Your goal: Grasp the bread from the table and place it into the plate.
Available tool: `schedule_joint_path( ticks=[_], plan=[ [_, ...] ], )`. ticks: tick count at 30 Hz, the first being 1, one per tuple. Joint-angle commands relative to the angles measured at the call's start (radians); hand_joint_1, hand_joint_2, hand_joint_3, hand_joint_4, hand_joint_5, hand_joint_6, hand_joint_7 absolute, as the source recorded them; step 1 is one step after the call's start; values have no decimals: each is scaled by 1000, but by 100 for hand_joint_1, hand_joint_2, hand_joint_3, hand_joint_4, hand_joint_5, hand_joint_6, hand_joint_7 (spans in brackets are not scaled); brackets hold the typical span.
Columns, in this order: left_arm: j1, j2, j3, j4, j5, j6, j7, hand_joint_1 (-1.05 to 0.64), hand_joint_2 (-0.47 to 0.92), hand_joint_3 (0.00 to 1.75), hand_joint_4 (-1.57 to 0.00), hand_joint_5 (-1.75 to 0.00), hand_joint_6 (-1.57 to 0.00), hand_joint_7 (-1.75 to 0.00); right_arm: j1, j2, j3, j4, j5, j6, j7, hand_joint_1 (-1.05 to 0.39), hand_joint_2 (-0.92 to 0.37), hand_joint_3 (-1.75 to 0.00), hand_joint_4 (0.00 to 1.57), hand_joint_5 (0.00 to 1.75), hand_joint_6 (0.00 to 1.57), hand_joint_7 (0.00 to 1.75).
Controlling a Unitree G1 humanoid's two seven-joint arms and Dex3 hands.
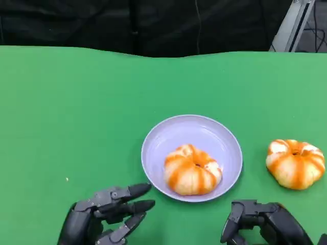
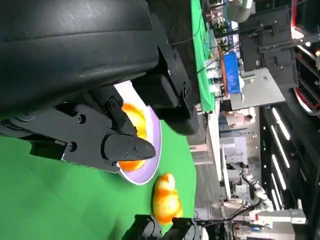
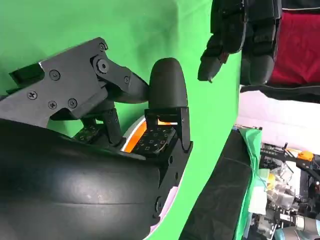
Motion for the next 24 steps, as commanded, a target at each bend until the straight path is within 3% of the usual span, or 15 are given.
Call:
schedule_joint_path(
  ticks=[1, 2, 3, 6, 7, 8, 9, 11, 12, 24],
  plan=[
    [-24, 15, -17, 39, -20, -41, -26, -5, 69, 83, -131, -32, -137, -6, 1, -14, -9, -9, 7, -2, -2, -11, -63, -93, 84, 143, 86, 116],
    [-27, 16, -19, 44, -23, -44, -29, -5, 65, 92, -121, -58, -141, -7, 1, -15, -9, -10, 6, -1, -3, -11, -63, -94, 84, 144, 86, 117],
    [-28, 16, -20, 47, -24, -46, -30, -5, 63, 94, -117, -69, -142, -7, 1, -15, -9, -10, 6, -1, -3, -11, -63, -94, 84, 144, 86, 117],
    [-37, 20, -26, 58, -4, -51, -19, -6, 62, 97, -112, -80, -143, -7, 2, -16, -9, -10, 7, -2, -2, -11, -63, -94, 83, 144, 86, 117],
    [-47, 21, -29, 67, 16, -53, -8, -6, 59, 102, -104, -107, -141, -19, 3, -16, -9, -12, 7, 0, -1, -11, -62, -94, 83, 144, 86, 117],
    [-56, 22, -30, 77, 30, -55, 0, -7, 56, 110, -97, -132, -117, -73, 4, -16, -9, -13, 9, 2, 0, -11, -62, -95, 83, 144, 86, 117],
    [-65, 23, -31, 84, 39, -55, 4, -7, 55, 113, -94, -140, -105, -99, 5, -16, -9, -14, 10, 4, 1, -11, -62, -95, 83, 144, 86, 117],
    [-76, 23, -32, 95, 39, -55, 5, -8, 53, 116, -91, -151, -93, -123, 5, -16, -8, -14, 11, 7, 1, -11, -62, -95, 84, 143, 87, 117],
    [-84, 25, -30, 106, 40, -57, 6, -8, 52, 117, -90, -153, -91, -126, 5, -17, -9, -14, 14, 9, 4, -11, -62, -95, 84, 143, 87, 117],
    [-112, 24, -27, 170, 51, -85, 27, -10, 45, 130, -83, -168, -86, -138, 3, -27, -13, -13, 8, 6, 4, -10, -63, -94, 84, 143, 87, 116]
  ],
)
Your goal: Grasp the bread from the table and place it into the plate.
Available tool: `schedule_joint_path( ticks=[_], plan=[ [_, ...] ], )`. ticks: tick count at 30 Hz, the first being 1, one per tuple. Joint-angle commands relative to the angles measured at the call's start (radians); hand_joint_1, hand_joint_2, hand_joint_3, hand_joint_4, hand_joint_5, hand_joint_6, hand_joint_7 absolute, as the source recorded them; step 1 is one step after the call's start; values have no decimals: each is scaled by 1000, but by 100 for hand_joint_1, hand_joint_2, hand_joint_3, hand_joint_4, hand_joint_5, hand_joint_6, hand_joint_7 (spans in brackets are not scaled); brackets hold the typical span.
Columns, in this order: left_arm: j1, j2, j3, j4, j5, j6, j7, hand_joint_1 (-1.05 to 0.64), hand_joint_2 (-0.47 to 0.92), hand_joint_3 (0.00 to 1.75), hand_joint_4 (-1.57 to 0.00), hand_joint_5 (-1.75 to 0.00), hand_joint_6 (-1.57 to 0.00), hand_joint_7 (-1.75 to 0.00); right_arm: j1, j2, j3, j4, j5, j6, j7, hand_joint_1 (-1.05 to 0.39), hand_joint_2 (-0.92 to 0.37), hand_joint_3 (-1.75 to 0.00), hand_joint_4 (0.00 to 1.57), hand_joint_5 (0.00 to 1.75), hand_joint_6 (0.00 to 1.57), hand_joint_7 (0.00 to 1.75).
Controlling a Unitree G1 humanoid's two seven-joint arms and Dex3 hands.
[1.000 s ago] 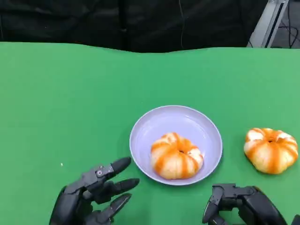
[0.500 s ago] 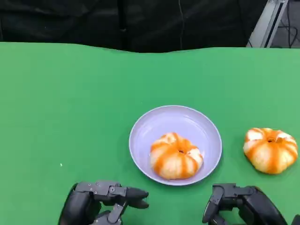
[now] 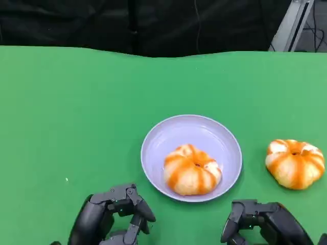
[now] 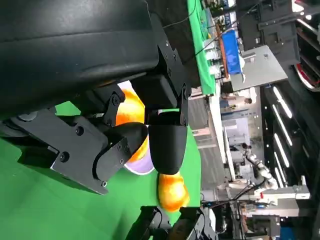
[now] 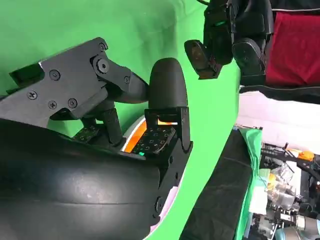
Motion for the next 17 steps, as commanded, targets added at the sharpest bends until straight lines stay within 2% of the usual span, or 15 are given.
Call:
schedule_joint_path(
  ticks=[1, 17],
  plan=[
    [-11, 10, 6, 24, 7, -24, 20, -10, 45, 130, -83, -168, -86, -138, 4, -22, -12, -10, 12, 3, 4, -10, -63, -94, 84, 143, 87, 116],
    [-2, 10, 2, 24, 3, -36, 19, -10, 45, 130, -81, -168, -83, -142, 1, -25, -17, -3, 32, -5, 20, -9, -65, -91, 84, 142, 87, 115]
  ],
)
